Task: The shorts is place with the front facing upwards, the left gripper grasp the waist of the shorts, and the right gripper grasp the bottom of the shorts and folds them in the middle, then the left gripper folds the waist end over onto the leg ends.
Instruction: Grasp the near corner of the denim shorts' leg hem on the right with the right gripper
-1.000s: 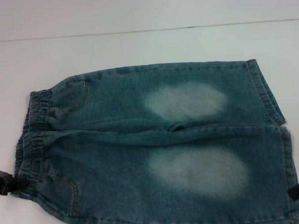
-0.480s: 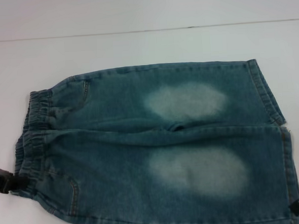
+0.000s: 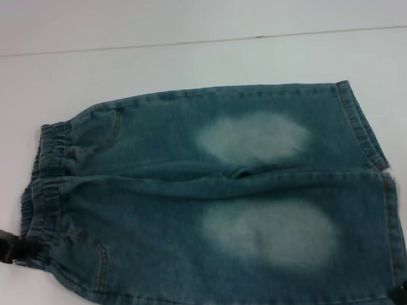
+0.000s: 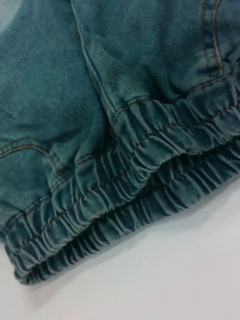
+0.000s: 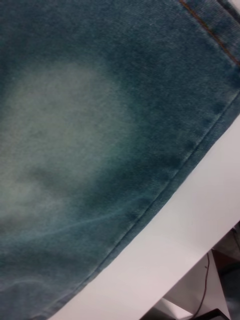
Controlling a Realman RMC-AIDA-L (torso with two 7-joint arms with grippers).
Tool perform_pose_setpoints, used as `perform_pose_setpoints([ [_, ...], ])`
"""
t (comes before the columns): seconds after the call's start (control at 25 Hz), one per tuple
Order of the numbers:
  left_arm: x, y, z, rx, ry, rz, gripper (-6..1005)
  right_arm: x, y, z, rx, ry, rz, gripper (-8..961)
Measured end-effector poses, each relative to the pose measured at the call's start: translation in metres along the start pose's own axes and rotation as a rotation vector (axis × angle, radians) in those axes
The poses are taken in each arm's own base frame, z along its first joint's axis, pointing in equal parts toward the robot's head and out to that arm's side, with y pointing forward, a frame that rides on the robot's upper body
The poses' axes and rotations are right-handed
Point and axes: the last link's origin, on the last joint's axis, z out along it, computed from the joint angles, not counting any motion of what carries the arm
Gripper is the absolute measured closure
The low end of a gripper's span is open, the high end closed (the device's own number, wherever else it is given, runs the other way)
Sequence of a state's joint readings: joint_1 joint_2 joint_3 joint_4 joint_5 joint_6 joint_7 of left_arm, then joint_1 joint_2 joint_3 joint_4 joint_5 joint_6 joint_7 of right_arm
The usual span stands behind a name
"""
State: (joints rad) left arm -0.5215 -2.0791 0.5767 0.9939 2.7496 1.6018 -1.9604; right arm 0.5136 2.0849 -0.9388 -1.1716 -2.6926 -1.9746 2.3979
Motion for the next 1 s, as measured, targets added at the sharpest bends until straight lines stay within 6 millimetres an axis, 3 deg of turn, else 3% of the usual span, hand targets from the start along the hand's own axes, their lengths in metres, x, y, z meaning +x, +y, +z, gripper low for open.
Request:
perform_pose_setpoints([
  [1.0,0.0,0.002,0.003,-0.006,-0.018,0.01,941,-0.006,-0.004,0.012,-0.021,0.01,0.009,50],
])
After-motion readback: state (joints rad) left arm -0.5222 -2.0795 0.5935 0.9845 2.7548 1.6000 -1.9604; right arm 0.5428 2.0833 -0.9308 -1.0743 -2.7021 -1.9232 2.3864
